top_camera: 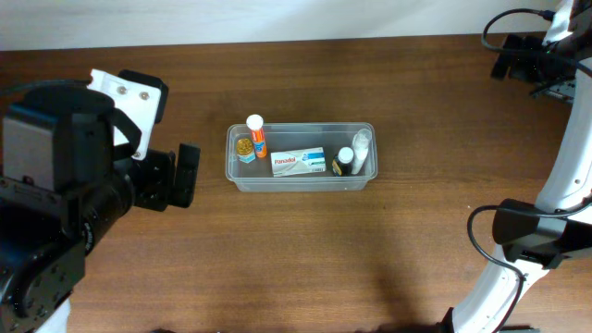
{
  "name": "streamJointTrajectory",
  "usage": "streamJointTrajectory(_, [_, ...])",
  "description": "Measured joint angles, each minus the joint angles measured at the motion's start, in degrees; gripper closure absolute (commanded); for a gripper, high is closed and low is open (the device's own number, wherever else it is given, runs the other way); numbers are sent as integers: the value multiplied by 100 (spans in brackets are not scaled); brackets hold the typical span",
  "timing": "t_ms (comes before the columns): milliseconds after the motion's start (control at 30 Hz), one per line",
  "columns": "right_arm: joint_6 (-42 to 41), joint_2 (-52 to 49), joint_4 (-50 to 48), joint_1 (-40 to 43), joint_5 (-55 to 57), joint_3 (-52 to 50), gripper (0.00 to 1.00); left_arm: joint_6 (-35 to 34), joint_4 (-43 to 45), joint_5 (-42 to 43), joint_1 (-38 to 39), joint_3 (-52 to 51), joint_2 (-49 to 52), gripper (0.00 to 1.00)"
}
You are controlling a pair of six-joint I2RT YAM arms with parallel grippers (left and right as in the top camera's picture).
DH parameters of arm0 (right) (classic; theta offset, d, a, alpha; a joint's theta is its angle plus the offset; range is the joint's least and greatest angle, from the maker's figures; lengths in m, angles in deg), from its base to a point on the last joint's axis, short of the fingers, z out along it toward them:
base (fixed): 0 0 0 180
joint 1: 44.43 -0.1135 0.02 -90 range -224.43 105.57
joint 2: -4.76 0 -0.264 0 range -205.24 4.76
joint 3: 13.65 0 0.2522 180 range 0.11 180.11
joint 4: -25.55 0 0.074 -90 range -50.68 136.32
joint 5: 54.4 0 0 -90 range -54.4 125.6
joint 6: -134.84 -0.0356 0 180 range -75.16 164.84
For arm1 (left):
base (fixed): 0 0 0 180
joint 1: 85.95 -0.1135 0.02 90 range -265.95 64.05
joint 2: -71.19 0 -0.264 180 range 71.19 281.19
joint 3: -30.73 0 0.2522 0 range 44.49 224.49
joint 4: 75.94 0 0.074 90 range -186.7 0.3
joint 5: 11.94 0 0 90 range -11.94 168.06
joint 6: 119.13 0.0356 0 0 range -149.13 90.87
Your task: Pack container
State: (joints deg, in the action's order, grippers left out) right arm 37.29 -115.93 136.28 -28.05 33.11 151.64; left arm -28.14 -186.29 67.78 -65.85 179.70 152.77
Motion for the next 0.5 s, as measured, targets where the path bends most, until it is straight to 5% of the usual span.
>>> streamJointTrajectory(367, [2, 0, 2, 0, 0, 0, 2, -4, 31, 109, -76, -297, -118, 0])
streamJointTrajectory(500, [4, 0, 0, 0, 0, 0, 2, -24, 1108, 153, -415, -1530, -730, 0])
